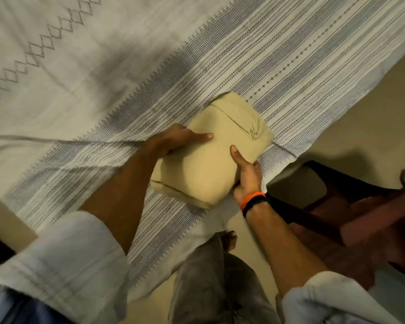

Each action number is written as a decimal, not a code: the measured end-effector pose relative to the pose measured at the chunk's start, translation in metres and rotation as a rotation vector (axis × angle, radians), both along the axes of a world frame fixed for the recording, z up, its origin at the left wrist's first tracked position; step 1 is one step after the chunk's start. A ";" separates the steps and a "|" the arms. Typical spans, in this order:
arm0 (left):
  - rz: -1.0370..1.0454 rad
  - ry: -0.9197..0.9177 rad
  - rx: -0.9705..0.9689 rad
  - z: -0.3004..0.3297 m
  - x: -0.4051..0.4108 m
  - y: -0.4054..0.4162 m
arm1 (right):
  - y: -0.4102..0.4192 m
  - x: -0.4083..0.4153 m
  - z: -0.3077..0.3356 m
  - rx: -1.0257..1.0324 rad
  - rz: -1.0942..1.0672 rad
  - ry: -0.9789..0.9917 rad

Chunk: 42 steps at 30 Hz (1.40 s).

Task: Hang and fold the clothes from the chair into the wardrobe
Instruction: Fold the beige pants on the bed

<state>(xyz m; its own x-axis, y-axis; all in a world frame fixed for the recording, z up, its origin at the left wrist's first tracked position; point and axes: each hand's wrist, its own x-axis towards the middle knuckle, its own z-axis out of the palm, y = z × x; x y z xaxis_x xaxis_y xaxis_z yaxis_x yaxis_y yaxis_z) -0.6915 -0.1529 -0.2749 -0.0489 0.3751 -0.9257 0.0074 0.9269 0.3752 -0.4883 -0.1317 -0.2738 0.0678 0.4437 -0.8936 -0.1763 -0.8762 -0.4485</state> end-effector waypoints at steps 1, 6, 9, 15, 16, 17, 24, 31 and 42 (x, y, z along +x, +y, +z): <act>0.104 -0.045 0.016 0.005 0.006 -0.010 | 0.006 0.004 0.005 0.025 0.057 0.014; 0.496 -0.165 0.149 0.054 0.038 -0.039 | 0.033 0.017 0.042 0.137 0.317 0.143; 0.650 -0.185 0.212 0.090 0.051 -0.050 | 0.043 0.023 0.069 0.209 0.506 0.222; 0.943 -0.162 0.332 0.162 0.088 -0.094 | 0.034 0.029 0.135 0.338 0.784 0.357; 0.975 -0.148 0.359 0.170 0.094 -0.102 | 0.031 0.030 0.144 0.355 0.816 0.381; 1.016 -0.122 0.392 0.181 0.102 -0.113 | 0.027 0.032 0.156 0.378 0.866 0.407; 1.244 -0.035 0.559 0.219 0.162 -0.193 | -0.016 0.050 0.205 0.428 1.137 0.557; 1.538 0.088 0.617 0.235 0.234 -0.302 | -0.105 0.061 0.232 0.368 1.421 0.663; 1.987 0.372 0.637 0.269 0.337 -0.508 | -0.327 0.056 0.263 0.276 1.908 0.853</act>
<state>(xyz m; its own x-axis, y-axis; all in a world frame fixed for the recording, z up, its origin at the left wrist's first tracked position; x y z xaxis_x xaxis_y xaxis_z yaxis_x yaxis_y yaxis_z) -0.3541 -0.6612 -0.0060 -0.7866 -0.2158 -0.5786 -0.4527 -0.4357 0.7780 -0.4321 -0.4583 -0.0109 -0.8130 -0.4533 -0.3653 0.4606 -0.1170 -0.8799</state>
